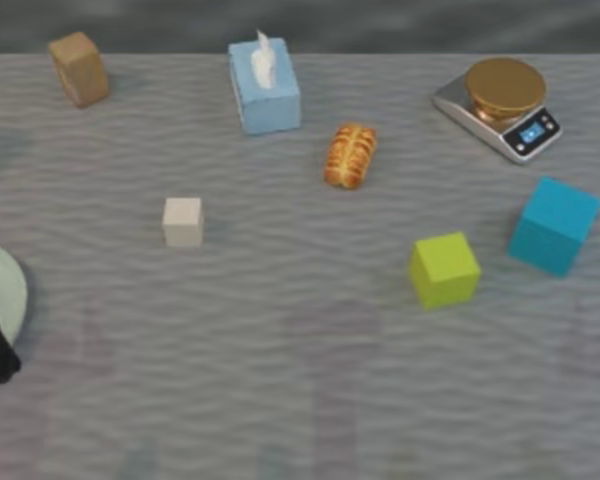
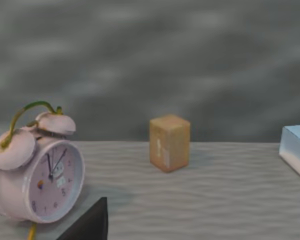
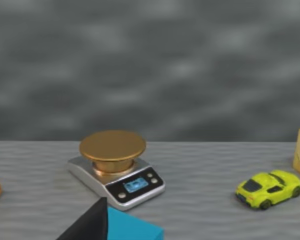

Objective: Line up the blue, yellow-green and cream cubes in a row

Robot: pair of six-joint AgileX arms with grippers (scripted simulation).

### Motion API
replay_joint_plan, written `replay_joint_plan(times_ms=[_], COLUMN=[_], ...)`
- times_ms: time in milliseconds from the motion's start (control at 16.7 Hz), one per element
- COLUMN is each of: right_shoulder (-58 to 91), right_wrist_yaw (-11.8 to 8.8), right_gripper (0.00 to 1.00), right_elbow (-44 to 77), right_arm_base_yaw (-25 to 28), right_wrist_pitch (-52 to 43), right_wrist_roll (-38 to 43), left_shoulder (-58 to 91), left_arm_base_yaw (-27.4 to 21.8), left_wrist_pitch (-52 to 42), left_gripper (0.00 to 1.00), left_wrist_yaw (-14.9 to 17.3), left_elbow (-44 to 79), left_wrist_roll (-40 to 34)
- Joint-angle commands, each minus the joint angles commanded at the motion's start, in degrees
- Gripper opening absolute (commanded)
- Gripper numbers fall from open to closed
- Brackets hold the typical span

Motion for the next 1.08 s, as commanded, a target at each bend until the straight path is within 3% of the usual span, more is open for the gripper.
replay_joint_plan(times_ms=[240, 480, 1080], right_shoulder=[0.0, 0.0, 0.0], right_wrist_yaw=[0.0, 0.0, 0.0], right_gripper=[1.0, 1.0, 1.0], right_elbow=[0.0, 0.0, 0.0], right_arm_base_yaw=[0.0, 0.0, 0.0], right_wrist_pitch=[0.0, 0.0, 0.0], right_wrist_roll=[0.0, 0.0, 0.0], left_shoulder=[1.71, 12.34, 74.19], left_arm_base_yaw=[-0.36, -2.16, -9.37], left_wrist_pitch=[-1.04, -7.47, -40.26], left_gripper=[1.0, 1.0, 1.0], left_wrist_yaw=[0.1, 0.34, -0.07], left_elbow=[1.72, 12.43, 64.58], left_wrist_roll=[-0.33, -2.04, -8.45])
